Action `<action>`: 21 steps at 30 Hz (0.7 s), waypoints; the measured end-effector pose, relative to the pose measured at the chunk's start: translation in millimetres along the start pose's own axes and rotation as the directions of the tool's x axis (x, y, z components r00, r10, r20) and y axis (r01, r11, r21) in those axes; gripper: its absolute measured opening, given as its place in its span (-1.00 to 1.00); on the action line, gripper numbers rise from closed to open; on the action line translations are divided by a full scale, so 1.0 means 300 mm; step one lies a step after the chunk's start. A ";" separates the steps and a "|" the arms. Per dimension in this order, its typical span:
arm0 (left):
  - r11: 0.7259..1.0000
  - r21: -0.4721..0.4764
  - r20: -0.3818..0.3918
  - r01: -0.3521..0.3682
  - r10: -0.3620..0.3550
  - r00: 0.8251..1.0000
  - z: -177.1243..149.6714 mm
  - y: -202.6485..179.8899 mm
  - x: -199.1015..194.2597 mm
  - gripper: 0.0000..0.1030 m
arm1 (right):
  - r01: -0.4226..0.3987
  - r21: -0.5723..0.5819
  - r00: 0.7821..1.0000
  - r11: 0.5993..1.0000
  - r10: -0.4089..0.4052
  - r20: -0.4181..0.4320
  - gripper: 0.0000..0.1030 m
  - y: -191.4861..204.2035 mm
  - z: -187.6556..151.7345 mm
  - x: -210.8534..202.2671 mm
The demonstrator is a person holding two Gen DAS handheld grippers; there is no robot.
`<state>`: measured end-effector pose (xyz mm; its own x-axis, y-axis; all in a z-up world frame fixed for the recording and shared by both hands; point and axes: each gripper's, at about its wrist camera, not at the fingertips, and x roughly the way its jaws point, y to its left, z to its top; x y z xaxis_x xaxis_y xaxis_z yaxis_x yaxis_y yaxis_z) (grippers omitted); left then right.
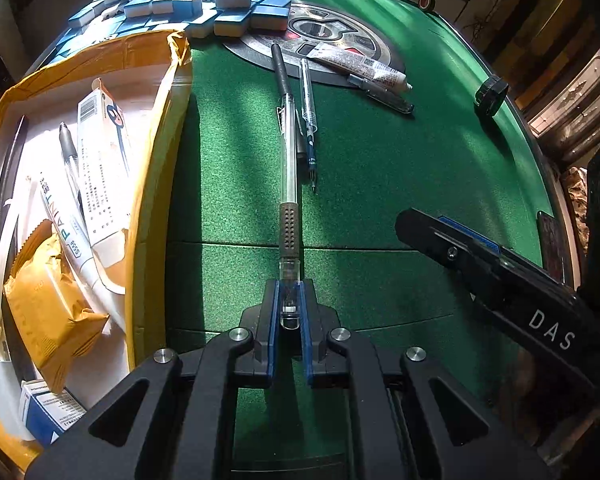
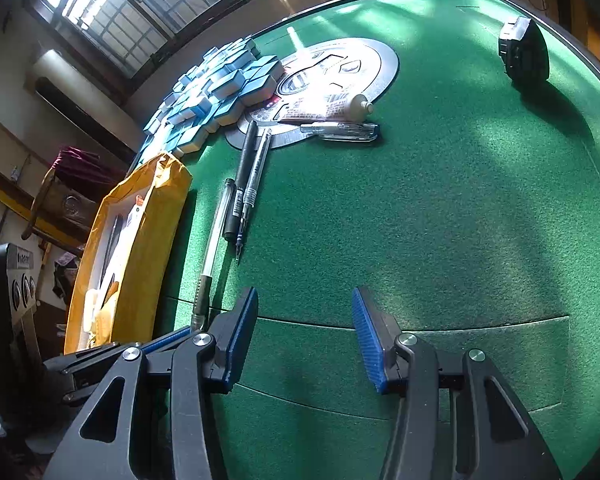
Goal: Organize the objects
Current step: 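Grasp the clear black-gripped gel pen with the left tool, then grasp the clear blue-ink pen with the right tool while the left tool holds its pen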
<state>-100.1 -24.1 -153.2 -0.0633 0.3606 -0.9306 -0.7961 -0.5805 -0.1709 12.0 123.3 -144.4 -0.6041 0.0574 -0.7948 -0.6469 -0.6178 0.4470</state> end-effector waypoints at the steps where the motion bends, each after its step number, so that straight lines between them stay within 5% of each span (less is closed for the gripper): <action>1: 1.000 -0.007 0.000 0.004 -0.004 1.000 -0.006 0.005 -0.002 -0.86 | -0.009 -0.004 1.000 1.000 0.009 -0.004 -0.17 0.007 0.007 0.008; 8: 1.000 -0.008 0.018 0.013 -0.013 1.000 -0.011 0.012 0.000 -0.86 | -0.044 -0.079 0.999 0.996 0.042 -0.024 -0.37 0.103 0.096 0.071; 21: 0.998 -0.042 0.026 0.056 -0.055 0.998 -0.014 0.030 -0.001 -0.86 | 0.059 -0.133 0.995 0.989 -0.069 -0.071 -0.56 0.172 0.300 0.225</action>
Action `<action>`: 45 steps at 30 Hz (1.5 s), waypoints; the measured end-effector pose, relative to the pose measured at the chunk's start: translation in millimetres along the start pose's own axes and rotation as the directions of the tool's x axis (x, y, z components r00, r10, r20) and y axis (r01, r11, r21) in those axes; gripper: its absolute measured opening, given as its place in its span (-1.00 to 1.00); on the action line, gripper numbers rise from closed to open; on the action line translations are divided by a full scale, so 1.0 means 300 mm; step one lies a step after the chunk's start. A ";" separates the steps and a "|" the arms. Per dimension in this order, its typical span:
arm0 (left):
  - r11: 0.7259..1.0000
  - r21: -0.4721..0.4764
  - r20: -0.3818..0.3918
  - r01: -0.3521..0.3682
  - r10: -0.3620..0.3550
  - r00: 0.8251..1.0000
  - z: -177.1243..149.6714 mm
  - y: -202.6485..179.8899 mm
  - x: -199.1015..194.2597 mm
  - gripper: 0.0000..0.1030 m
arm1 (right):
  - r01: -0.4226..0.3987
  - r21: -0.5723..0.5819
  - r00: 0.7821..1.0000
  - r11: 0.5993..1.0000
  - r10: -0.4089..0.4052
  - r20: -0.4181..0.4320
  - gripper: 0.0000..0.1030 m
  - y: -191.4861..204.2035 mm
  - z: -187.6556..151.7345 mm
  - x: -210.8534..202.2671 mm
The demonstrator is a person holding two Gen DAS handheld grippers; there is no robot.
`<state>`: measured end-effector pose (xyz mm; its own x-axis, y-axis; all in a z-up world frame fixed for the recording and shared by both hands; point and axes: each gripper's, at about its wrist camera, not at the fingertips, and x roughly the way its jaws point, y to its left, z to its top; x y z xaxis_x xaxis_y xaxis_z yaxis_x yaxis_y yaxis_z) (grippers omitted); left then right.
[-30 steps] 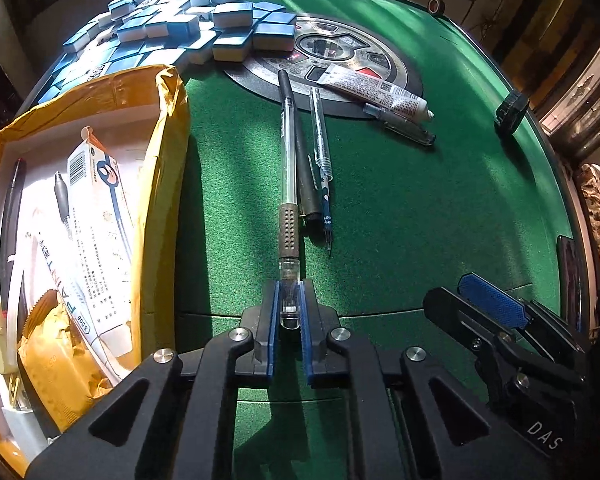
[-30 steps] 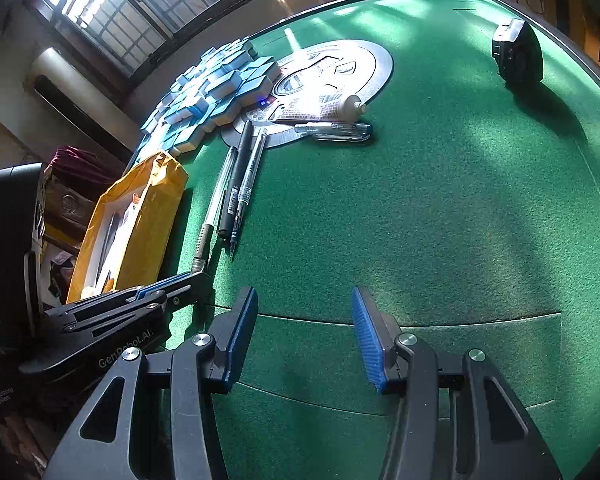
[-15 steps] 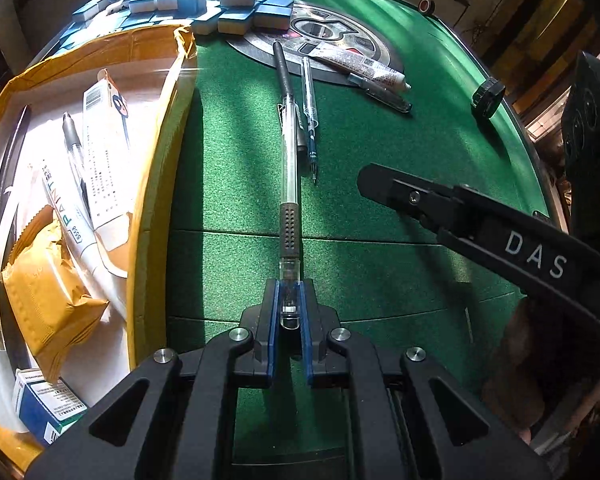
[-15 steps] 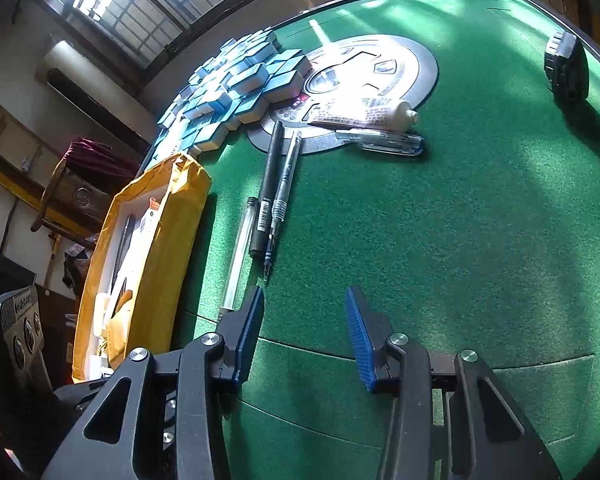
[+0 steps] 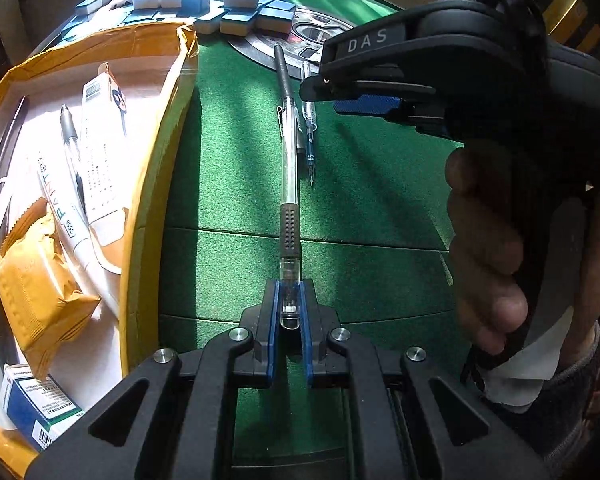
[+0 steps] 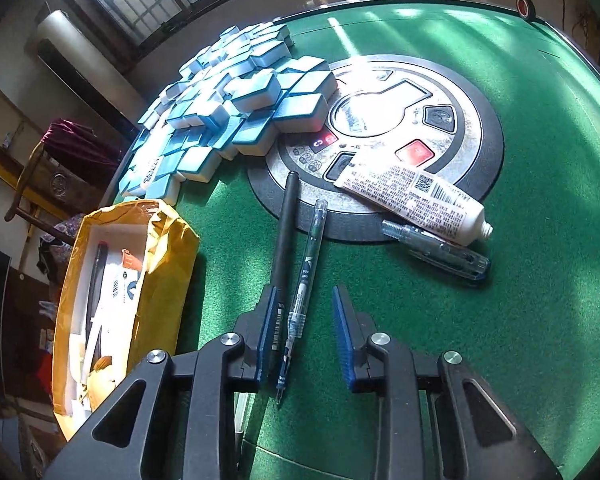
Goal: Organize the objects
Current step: 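Grasp the clear blue-ink pen with the right tool while the left tool holds its pen, then lift the gel pen and blue-ink pen with both tools off the table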
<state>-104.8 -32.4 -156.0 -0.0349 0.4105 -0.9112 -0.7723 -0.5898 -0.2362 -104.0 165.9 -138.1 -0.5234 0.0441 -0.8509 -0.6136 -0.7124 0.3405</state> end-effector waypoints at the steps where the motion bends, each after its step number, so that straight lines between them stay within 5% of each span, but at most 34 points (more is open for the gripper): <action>1: 1.000 -0.003 -0.003 0.004 -0.004 1.000 0.000 0.001 0.000 -0.86 | 0.015 -0.006 1.000 1.000 -0.015 -0.006 -0.58 0.002 0.006 0.011; 7: 0.998 -0.035 -0.028 0.047 -0.048 0.998 -0.006 0.013 -0.001 -0.86 | 0.093 -0.070 0.996 0.993 -0.093 -0.006 -0.83 0.029 0.008 0.045; 23: 0.999 0.041 -0.028 0.014 -0.012 1.000 -0.090 -0.067 -0.021 -0.85 | 0.012 -0.004 1.000 1.000 -0.012 -0.001 -0.85 -0.110 -0.299 -0.155; 30: 1.000 0.024 0.013 -0.009 0.009 1.000 -0.041 -0.082 -0.021 -0.16 | -0.008 0.018 1.000 1.000 0.008 0.027 -0.84 -0.147 -0.334 -0.185; 38: 0.984 0.152 0.006 -0.092 0.092 0.996 0.025 -0.155 0.048 -0.17 | -0.031 0.056 0.999 0.998 0.028 0.045 -0.84 -0.174 -0.361 -0.205; 45: 0.975 0.160 0.034 -0.156 0.152 0.988 0.062 -0.153 0.066 -0.84 | -0.029 0.056 0.998 0.998 0.025 0.056 -0.84 -0.176 -0.370 -0.211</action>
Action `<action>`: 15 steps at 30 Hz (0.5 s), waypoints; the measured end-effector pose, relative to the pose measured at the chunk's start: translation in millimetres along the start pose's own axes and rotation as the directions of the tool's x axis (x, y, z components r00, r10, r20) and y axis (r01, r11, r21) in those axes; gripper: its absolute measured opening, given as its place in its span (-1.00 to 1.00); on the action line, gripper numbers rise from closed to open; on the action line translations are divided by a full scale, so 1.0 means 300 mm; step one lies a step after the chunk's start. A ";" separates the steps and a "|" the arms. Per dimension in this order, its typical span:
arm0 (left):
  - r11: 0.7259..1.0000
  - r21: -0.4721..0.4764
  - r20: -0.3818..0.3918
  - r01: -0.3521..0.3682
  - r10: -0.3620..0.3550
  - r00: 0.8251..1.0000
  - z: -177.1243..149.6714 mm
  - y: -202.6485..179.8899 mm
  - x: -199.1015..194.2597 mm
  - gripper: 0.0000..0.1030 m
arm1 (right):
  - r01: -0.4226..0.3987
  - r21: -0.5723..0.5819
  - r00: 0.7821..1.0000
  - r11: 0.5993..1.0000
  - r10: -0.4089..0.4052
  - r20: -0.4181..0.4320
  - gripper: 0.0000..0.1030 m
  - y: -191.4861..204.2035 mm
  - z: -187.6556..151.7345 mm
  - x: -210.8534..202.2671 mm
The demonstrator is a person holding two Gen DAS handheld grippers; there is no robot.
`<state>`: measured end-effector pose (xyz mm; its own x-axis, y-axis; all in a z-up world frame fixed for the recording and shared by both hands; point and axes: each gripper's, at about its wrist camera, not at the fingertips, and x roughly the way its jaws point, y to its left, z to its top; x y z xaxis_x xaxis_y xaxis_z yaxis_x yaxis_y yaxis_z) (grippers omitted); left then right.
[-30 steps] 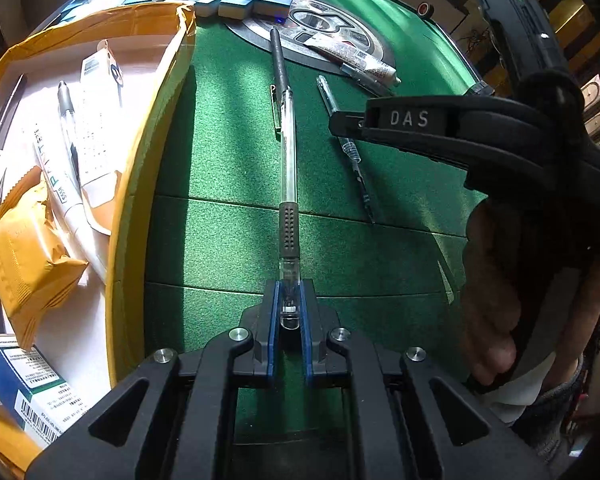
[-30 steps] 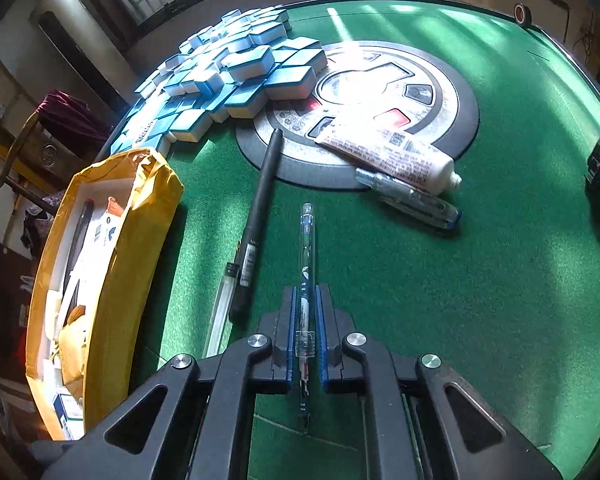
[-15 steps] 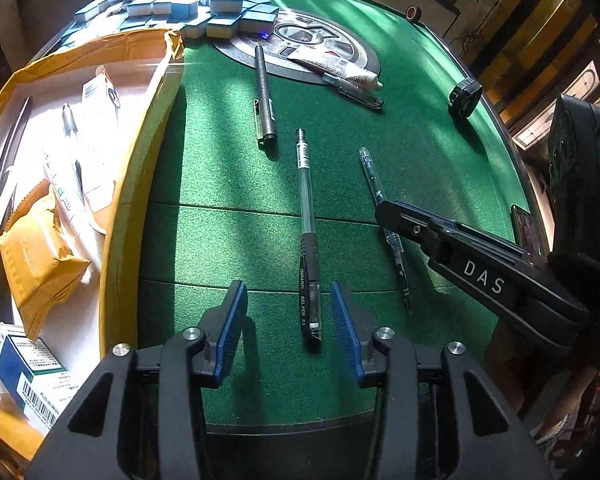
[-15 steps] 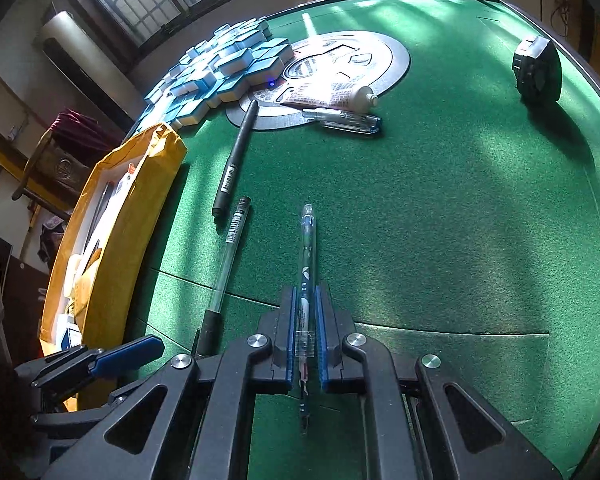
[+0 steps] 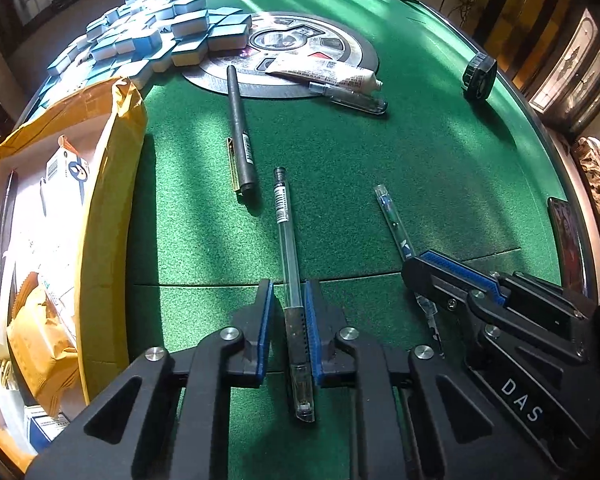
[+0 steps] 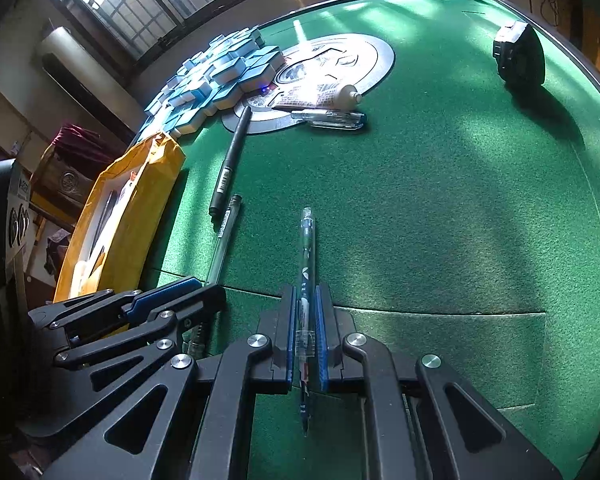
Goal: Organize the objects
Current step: 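Lift the gel pen and blue-ink pen with both tools off the table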
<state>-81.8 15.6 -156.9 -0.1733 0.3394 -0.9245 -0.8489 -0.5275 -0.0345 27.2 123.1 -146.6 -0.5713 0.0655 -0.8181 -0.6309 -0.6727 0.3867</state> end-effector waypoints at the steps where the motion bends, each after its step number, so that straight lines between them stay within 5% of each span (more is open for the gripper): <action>1: 1.000 0.000 0.001 -0.001 0.001 1.000 -0.002 0.004 0.001 -0.85 | 0.001 -0.001 1.000 1.000 -0.001 0.002 -0.84 0.000 0.000 0.001; 15: 0.999 0.011 0.044 0.035 -0.035 0.998 -0.037 0.022 -0.012 -0.84 | 0.039 -0.007 0.999 0.999 -0.039 0.028 -0.83 0.022 -0.005 0.003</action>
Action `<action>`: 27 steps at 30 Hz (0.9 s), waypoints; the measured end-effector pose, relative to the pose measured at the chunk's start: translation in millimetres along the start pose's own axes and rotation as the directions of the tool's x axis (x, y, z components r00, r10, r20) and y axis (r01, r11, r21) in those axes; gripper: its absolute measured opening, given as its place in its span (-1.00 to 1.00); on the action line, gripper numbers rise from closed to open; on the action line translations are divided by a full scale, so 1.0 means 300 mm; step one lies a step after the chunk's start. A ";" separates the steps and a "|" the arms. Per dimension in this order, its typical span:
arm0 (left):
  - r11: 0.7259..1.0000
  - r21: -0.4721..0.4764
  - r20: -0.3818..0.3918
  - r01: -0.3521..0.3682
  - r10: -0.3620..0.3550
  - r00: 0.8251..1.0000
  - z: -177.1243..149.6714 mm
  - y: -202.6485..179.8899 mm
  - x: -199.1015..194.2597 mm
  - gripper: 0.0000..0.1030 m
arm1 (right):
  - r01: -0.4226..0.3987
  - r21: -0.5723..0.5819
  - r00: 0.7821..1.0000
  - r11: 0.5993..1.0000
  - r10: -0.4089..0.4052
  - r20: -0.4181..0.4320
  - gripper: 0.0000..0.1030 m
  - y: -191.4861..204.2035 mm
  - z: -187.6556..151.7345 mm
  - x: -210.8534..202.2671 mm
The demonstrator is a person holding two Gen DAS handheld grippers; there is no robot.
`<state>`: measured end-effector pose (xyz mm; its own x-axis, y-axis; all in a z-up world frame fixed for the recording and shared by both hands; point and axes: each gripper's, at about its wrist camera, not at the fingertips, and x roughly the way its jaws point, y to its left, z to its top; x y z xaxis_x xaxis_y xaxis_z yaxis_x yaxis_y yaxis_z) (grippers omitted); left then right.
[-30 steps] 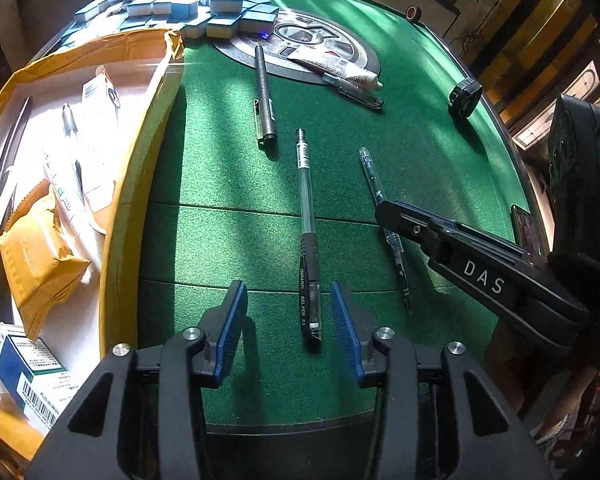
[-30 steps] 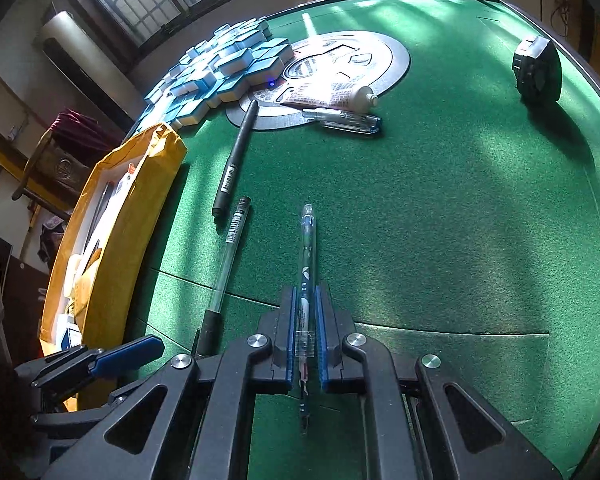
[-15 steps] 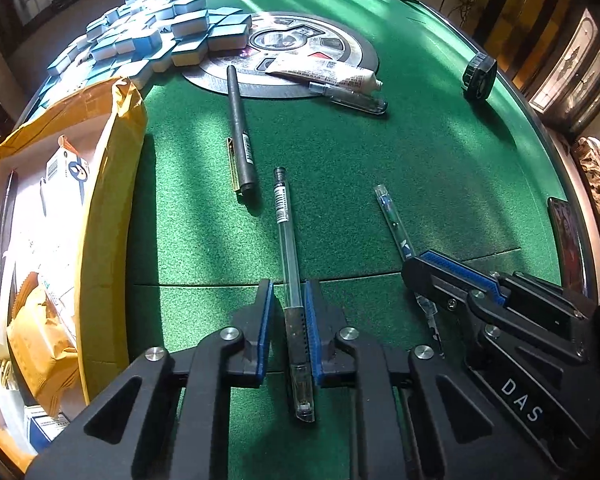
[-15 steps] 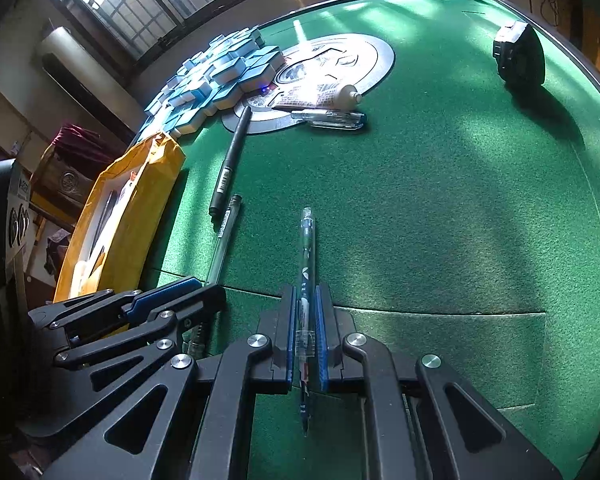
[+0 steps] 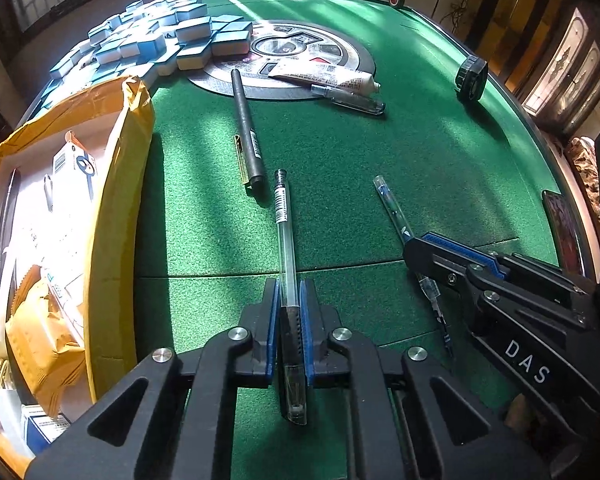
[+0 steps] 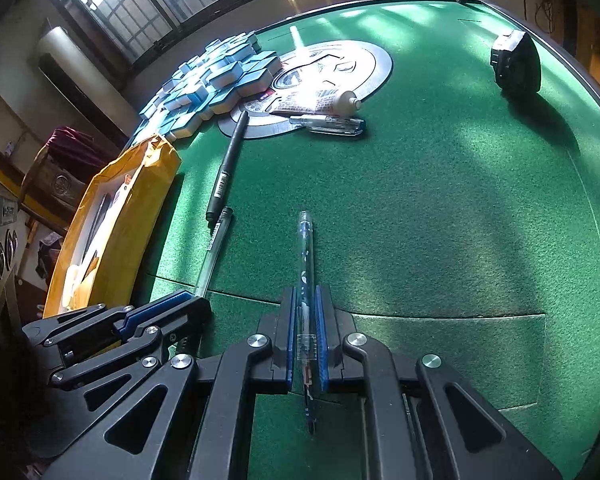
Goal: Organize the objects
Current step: 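Lift the gel pen and blue-ink pen with both tools off the table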
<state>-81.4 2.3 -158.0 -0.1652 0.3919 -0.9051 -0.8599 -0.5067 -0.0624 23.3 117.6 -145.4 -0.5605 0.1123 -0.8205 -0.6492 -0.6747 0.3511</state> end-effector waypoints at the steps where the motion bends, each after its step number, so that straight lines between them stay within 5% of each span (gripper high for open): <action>1: 1.000 0.004 0.002 0.000 0.000 1.000 -0.001 -0.001 0.000 -0.84 | 0.005 -0.003 1.000 1.000 -0.005 0.000 -0.83 0.004 0.000 0.001; 10: 0.996 -0.044 -0.014 0.078 -0.079 0.997 0.009 0.039 0.000 -0.84 | 0.014 -0.012 1.000 1.000 -0.014 -0.002 -0.83 0.012 0.000 0.003; 19: 0.999 -0.022 0.007 0.047 -0.047 0.999 -0.002 0.019 -0.002 -0.85 | 0.026 -0.020 1.000 0.999 -0.026 -0.002 -0.83 0.018 -0.002 0.005; 27: 0.989 -0.089 0.001 0.114 -0.114 0.993 -0.015 0.049 -0.021 -0.85 | 0.021 -0.019 1.000 1.000 -0.021 -0.003 -0.84 0.032 -0.009 0.007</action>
<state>-90.8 -11.1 -155.2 -0.0662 0.4476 -0.8918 -0.8265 -0.5254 -0.2024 17.3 109.4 -144.8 -0.5452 0.1237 -0.8291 -0.6507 -0.6860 0.3256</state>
